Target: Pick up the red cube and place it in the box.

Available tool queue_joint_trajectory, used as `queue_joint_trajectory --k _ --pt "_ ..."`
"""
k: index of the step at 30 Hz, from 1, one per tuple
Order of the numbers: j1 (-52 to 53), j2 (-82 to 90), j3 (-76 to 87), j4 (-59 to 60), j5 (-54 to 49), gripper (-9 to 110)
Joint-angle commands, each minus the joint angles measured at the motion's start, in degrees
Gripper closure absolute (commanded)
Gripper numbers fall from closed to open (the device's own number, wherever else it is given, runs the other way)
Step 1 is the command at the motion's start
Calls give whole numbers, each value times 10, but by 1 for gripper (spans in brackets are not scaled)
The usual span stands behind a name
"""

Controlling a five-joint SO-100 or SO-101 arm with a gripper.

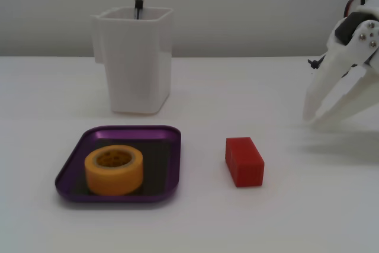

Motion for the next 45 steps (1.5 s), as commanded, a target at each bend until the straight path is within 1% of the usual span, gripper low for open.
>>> queue_joint_trajectory --k 1,34,40,45 --pt "-4 55 4 -4 4 102" --pt "3 54 -7 -4 4 102" --pt "4 52 -117 -4 2 102" --pt "4 30 -167 -5 -1 102"
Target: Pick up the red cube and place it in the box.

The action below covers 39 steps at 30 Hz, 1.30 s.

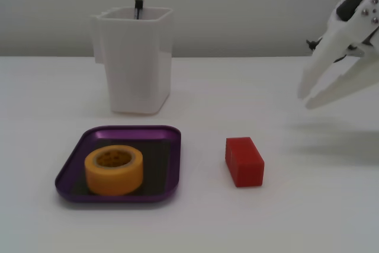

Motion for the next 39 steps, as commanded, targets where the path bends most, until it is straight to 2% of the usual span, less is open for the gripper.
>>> queue_joint_trajectory --k 1,5,12,18,24,35,39 --pt "4 10 -54 -6 -3 102" --pt "2 -123 -117 -37 3 98" --pt "-10 -463 -330 -25 3 92" --pt "-100 -679 -488 38 5 88" --pt "-135 -816 -599 40 89 84" --pt "-133 -983 -631 31 108 82" --pt "-132 -1014 -627 -12 109 82"
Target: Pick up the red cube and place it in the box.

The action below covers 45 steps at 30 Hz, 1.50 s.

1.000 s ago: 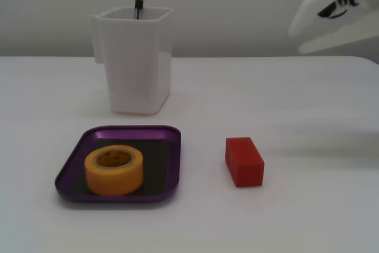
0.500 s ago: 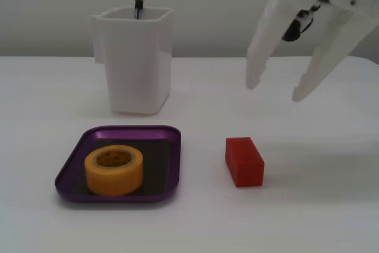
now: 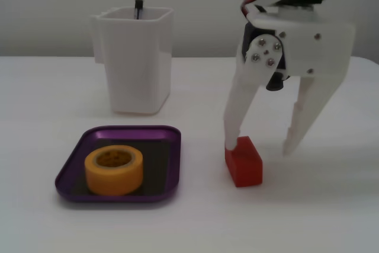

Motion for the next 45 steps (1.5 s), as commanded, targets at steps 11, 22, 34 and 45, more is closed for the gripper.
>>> queue_joint_trajectory --k 11,22,34,45 --pt "-4 -44 -24 -37 3 83" --pt "-5 -36 -21 -34 3 101" --pt "-6 75 -25 -36 -25 102" --pt "18 158 -21 -142 -121 102"
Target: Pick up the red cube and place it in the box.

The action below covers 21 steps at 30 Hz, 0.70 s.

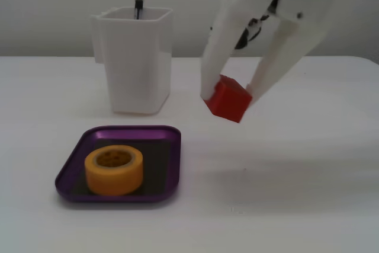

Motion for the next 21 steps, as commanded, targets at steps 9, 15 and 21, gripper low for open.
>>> queue_joint_trajectory --k 9,15,21 --pt "53 -102 -76 -145 -9 102" --pt "53 -195 -168 -145 -6 102" --pt "61 -251 -197 -145 -6 102"
